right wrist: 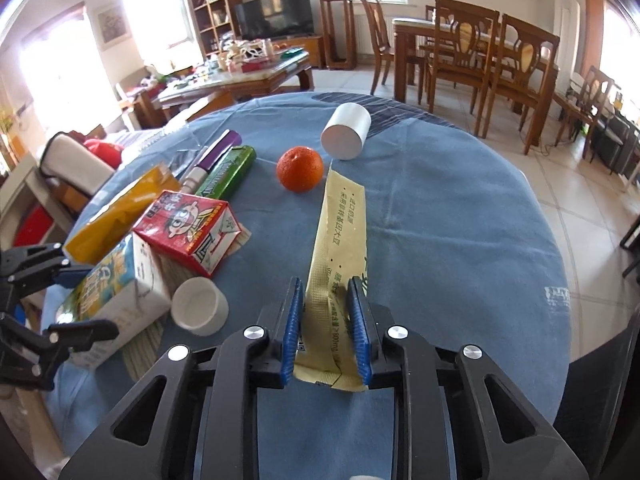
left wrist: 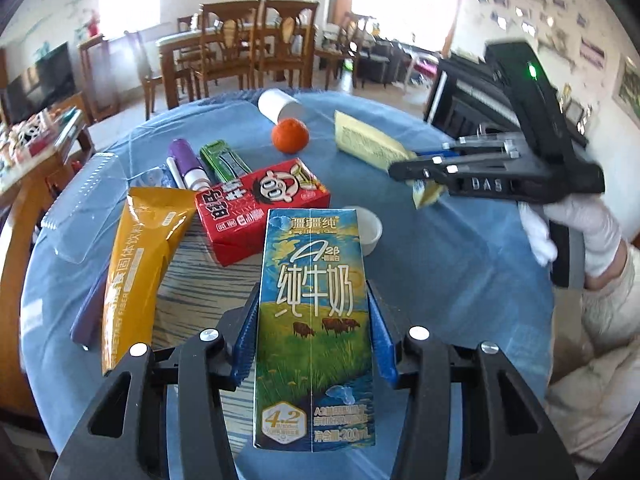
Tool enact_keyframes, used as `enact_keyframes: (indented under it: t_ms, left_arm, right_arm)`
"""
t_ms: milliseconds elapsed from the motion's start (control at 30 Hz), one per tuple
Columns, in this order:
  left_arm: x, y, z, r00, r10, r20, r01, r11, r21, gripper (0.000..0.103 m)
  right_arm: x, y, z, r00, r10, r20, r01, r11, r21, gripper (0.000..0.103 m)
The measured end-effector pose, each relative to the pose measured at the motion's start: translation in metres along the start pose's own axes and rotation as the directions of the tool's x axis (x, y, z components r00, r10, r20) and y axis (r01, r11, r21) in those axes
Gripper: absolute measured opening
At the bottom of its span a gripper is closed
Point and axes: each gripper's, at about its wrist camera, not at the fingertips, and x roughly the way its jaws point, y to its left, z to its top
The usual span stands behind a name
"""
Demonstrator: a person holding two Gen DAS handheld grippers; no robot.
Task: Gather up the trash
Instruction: 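Carry the carton in the left tool while the right tool carries the wrapper over the bin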
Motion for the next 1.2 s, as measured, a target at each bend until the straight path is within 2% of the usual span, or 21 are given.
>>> enact_keyframes:
  t_ms: [100,367,567,967,1200]
  left_arm:
    - [-0.012,-0.003,0.0,0.999,0.004,0.044,-0.002,0.999,-0.035,0.048]
    - [-0.039,-0.032,0.008,0.989,0.001,0.145,0.009,0.998,-0.064,0.048]
    - [-0.037,-0.067,0.026,0.981,-0.053,0.185,0.063,0.997,-0.05,0.048]
    - [0.011,-0.156,0.064,0.966,-0.19,0.173,0.187,0.982,0.035,0.048]
    - [0.047,-0.2,0.085,0.946,-0.292,0.139,0.285,0.956,0.072,0.048]
  right_arm:
    - [-0.01,-0.003,-0.003,0.999,0.027,0.016,-0.028,1.0,0.014,0.019]
    - [-0.059,-0.022,-0.013,0.986,0.129,0.105,-0.134,0.99,0.04,0.018]
    - [-0.103,-0.048,-0.025,0.975,0.148,0.165,-0.159,0.986,0.052,0.019]
    - [-0.179,-0.143,-0.075,0.969,0.062,0.241,-0.103,0.981,0.162,0.019]
    - [-0.207,-0.206,-0.113,0.967,-0.01,0.255,-0.061,0.961,0.269,0.019]
